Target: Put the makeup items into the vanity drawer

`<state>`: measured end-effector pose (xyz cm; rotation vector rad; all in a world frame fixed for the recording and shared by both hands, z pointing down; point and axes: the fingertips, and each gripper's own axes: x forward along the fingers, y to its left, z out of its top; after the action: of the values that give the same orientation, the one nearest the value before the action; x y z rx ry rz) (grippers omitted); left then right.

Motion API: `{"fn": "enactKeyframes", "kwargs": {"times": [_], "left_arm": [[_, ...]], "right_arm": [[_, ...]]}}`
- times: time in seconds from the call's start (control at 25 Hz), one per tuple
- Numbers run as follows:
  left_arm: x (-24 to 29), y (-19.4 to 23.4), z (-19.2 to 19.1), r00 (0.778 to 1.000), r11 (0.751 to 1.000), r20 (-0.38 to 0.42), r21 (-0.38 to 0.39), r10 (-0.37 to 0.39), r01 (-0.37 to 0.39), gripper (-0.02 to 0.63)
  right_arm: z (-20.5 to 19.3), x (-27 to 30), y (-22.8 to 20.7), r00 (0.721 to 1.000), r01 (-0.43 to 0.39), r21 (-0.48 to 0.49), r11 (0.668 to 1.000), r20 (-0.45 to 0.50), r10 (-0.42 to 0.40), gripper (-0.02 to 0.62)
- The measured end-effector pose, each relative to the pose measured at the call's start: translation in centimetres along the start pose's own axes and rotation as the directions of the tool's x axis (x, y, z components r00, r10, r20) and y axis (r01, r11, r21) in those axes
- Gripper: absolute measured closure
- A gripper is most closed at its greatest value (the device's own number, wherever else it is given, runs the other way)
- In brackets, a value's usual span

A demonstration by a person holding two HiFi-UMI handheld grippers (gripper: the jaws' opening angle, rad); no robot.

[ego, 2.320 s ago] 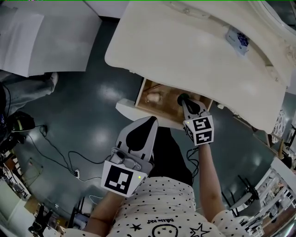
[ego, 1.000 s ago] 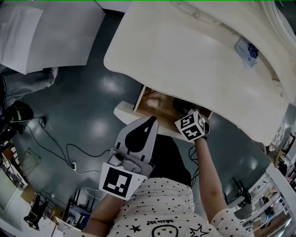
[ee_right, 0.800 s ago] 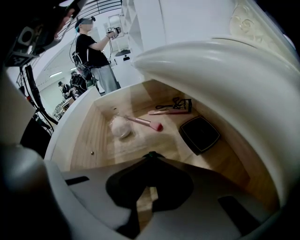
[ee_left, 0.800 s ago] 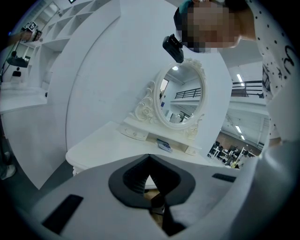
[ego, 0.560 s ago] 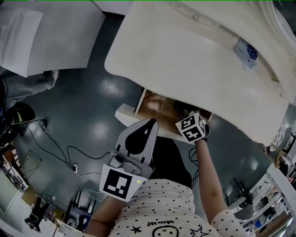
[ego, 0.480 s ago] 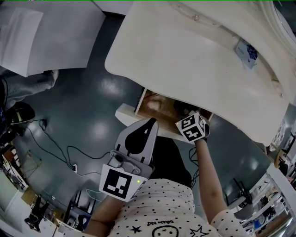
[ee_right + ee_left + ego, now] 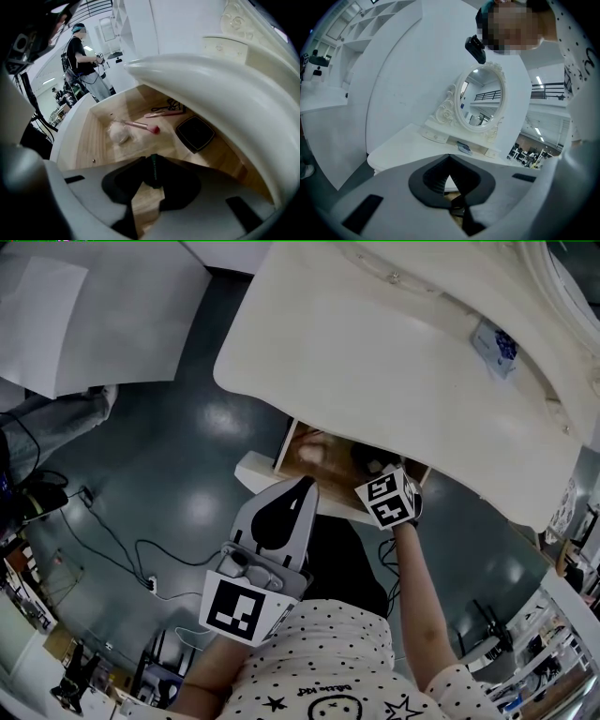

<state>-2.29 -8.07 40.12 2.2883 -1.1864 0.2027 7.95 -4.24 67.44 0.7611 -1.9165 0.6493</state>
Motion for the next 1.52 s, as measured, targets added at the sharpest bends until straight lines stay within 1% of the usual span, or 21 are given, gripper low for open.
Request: {"fn": "enactKeyframes", "kwargs": {"times": [0.2, 0.32, 0.48, 0.64, 0.88, 1.0, 1.16, 1.36, 1.52], "left_arm": [[-0.1, -0.1, 0.4, 1.0, 1.0, 0.011, 0.013, -0.011, 0.011, 0.609], [-0.1, -0.3, 0.5, 1.0, 1.0, 0.017, 0.018, -0.023, 0.023, 0.609], [-0.5, -0.7, 0.8, 0.999, 0.999, 0.025, 0.025, -0.04, 0.04, 0.609], [-1.1, -1.1, 1.2, 0.998, 0.998, 0.039, 0.023, -0.054, 0.053, 0.609], [-2.3, -1.8, 2.1, 0.994, 0.995, 0.066, 0.046, -0.087, 0.084, 0.61], [-2.9, -2.1, 2.6, 0.992, 0.993, 0.074, 0.067, -0.103, 0.098, 0.609], [-3.7, -2.7, 3.3, 0.988, 0.99, 0.093, 0.087, -0.122, 0.114, 0.609], [-4.6, -3.5, 5.2, 0.98, 0.983, 0.125, 0.123, -0.154, 0.138, 0.609], [-5.4, -3.8, 6.6, 0.972, 0.979, 0.153, 0.133, -0.176, 0.156, 0.609]], "right_arm": [[0.5, -1.4, -0.7, 0.998, 0.041, 0.043, 0.998, 0.035, -0.043, 0.511], [0.8, -2.2, -1.0, 0.996, 0.065, 0.056, 0.996, 0.062, -0.069, 0.557], [1.2, -3.5, -0.9, 0.99, 0.091, 0.089, 0.992, 0.097, -0.1, 0.584], [1.6, -4.8, -0.6, 0.983, 0.109, 0.123, 0.986, 0.132, -0.125, 0.586], [2.2, -7.5, 0.2, 0.964, 0.137, 0.189, 0.972, 0.198, -0.175, 0.588], [2.7, -9.5, 0.6, 0.947, 0.156, 0.226, 0.962, 0.242, -0.211, 0.588], [3.5, -12.6, 0.7, 0.914, 0.179, 0.288, 0.941, 0.306, -0.267, 0.588], [4.6, -17.1, 0.8, 0.864, 0.209, 0.342, 0.916, 0.374, -0.336, 0.588], [5.9, -20.2, 1.3, 0.82, 0.217, 0.386, 0.897, 0.426, -0.382, 0.588]]}}
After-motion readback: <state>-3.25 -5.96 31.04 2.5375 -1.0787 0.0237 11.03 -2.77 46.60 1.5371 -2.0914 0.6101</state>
